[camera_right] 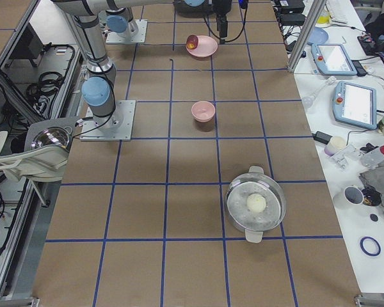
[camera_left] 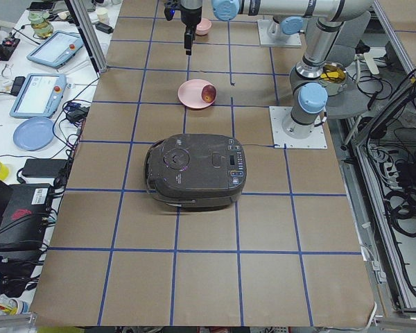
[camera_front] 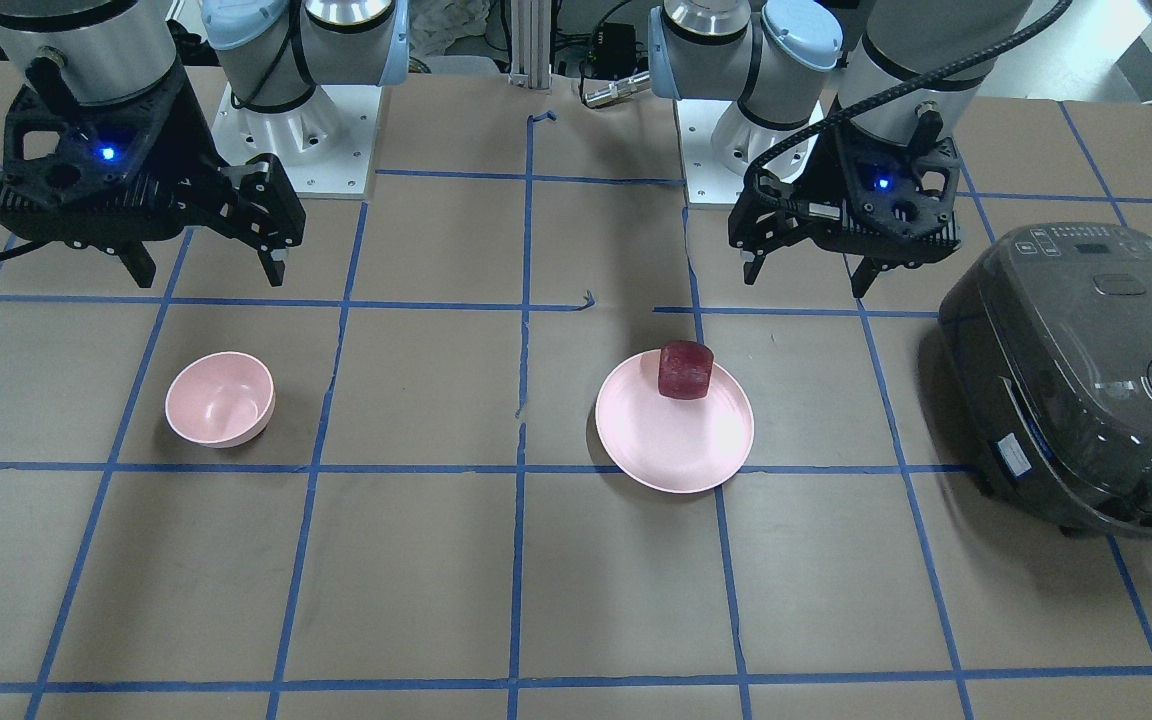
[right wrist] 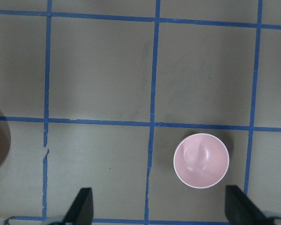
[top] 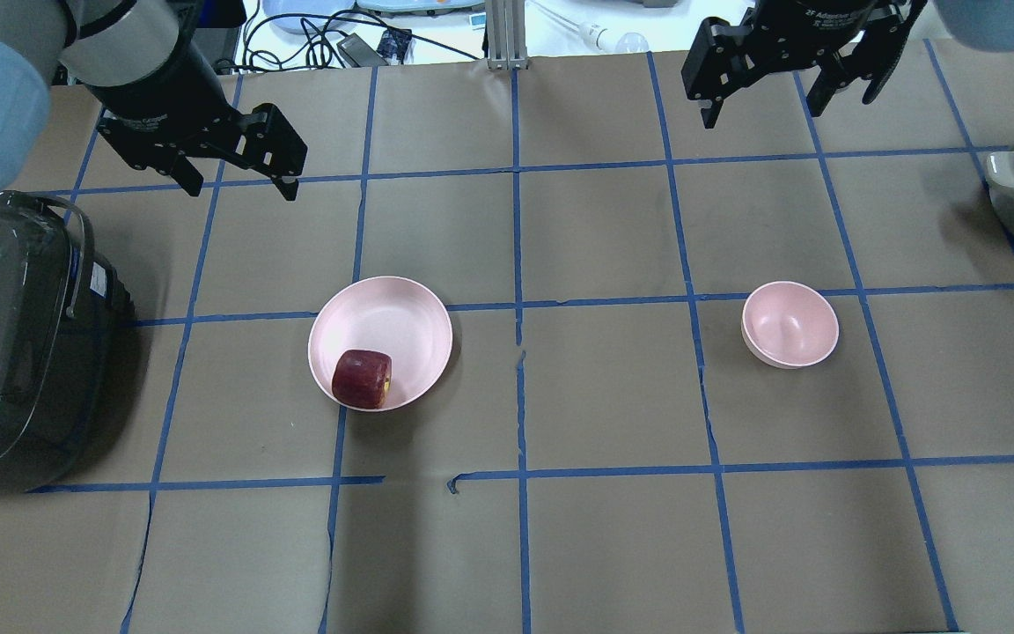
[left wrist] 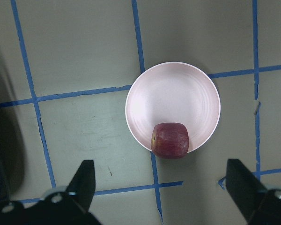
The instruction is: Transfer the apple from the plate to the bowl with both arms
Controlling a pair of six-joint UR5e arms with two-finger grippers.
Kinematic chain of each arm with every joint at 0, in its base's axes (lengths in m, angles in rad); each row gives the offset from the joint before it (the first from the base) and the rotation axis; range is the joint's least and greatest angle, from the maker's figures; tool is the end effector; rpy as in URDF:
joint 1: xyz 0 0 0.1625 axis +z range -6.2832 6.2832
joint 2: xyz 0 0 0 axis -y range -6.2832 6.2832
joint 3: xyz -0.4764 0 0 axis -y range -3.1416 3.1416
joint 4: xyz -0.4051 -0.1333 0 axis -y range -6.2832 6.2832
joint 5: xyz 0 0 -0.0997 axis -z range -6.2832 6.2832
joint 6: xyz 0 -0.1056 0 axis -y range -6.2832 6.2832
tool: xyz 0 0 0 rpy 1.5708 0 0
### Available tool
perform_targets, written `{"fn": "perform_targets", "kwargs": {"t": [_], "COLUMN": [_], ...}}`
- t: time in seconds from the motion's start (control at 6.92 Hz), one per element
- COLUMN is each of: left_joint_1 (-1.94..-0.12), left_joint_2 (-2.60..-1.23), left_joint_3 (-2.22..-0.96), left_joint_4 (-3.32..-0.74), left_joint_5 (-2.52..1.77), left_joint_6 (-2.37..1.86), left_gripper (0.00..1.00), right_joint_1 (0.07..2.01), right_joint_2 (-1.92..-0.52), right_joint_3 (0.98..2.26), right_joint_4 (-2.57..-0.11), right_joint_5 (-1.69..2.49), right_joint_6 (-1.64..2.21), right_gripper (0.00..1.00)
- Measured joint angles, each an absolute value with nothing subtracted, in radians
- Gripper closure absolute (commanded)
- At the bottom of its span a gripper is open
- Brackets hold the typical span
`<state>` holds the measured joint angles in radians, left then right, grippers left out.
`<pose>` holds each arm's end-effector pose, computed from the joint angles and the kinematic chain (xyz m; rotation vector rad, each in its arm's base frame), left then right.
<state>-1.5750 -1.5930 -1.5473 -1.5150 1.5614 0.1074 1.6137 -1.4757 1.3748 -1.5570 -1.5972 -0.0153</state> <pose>-0.1365 -0.5207 0.5396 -0.1752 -3.1290 0.0901 0.1543 -0.5507 0.5811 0.0888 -3.1122 0.1362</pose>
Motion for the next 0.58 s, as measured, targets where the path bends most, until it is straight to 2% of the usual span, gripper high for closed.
{"fn": "perform_targets", "kwargs": {"t": [0.58], "left_joint_1": [-1.577], "left_joint_2": [-1.599], "left_joint_3": [-1.552], "left_joint_4": [-1.498], "left_joint_5": [1.565], "left_joint_6": [0.106], "left_gripper": [0.00], "right_joint_1": [1.614], "right_joint_2": [-1.474], "right_joint_3": [1.387], "right_joint_4": [-1.554], "right_joint_5": [-1.598], "right_joint_6": [-0.006], "right_gripper": [0.00]}}
